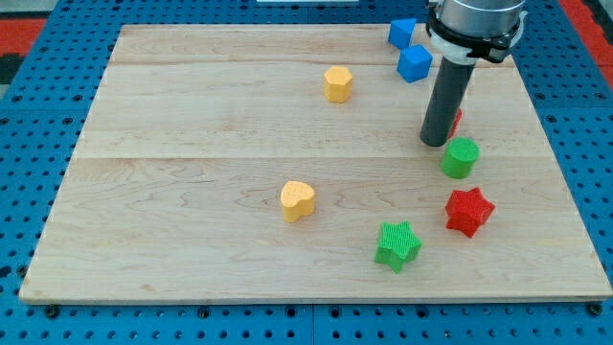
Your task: Move your arm to the bottom center
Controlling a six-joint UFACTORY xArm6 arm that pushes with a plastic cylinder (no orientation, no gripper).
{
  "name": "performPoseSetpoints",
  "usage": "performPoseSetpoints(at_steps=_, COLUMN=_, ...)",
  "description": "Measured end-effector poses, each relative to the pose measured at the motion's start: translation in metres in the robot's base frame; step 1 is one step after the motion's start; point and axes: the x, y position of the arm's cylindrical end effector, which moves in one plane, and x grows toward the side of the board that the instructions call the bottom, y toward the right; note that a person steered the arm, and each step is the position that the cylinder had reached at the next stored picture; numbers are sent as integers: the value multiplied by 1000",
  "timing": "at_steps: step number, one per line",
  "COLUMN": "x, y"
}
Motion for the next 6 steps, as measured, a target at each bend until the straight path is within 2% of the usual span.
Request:
performPoseSetpoints(at_steps=2, x=0, y=16)
performPoseSetpoints(at_steps=3, x=14, y=-24)
performPoseSetpoints(at_steps=6, x=116, y=-135)
